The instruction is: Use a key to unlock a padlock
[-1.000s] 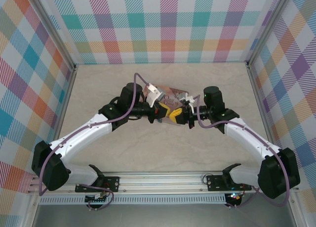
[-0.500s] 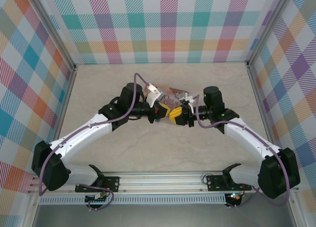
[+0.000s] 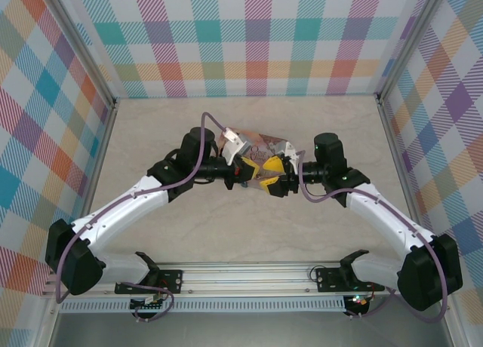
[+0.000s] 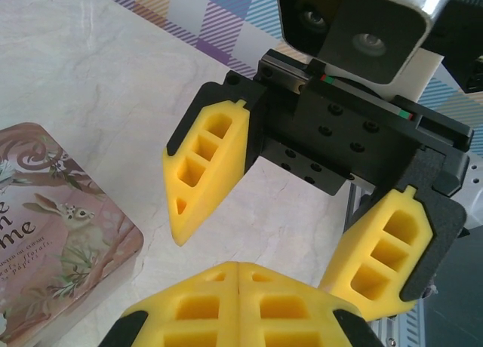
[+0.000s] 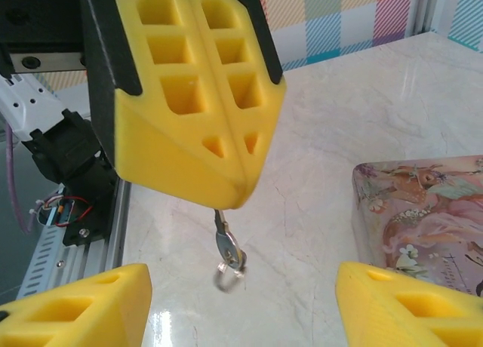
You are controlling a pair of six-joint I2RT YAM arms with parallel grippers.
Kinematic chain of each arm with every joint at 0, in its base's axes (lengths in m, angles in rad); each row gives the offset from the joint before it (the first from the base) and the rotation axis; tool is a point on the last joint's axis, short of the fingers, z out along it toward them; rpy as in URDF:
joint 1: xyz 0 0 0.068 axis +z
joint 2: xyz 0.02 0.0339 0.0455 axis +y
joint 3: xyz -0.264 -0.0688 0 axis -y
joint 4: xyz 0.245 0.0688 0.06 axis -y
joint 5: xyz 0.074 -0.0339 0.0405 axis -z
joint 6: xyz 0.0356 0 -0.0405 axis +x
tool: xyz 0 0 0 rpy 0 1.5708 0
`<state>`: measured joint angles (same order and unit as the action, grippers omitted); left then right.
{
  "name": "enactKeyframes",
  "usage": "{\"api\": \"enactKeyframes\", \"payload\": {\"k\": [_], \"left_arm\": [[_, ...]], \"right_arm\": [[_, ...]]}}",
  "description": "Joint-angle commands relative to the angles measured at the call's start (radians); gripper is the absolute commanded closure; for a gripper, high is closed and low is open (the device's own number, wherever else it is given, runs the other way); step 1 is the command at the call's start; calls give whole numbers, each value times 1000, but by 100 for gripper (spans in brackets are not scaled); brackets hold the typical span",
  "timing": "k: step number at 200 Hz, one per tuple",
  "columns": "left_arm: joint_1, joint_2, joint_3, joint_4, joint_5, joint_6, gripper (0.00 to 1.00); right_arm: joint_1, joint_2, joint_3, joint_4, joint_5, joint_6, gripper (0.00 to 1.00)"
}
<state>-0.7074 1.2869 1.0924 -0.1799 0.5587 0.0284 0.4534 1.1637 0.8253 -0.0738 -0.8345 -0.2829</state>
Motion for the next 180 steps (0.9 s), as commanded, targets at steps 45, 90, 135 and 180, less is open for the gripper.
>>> {"api": "enactKeyframes", "payload": {"k": [45,90,135,180], "left_arm": [[-14,-27,-23,39,27,25,100],[-15,-29,-24,37,23,20,100],[-14,-31,-26,37,21,21,100],[-15,-26,-26,38,25,21,100]], "right_arm": [[42,39,23,21,-48,-15,43],[49,60,32,29,-57,-11,65],[48,27,6,41,-36,-10,67],[48,30,16,58,-55,18,70]]}}
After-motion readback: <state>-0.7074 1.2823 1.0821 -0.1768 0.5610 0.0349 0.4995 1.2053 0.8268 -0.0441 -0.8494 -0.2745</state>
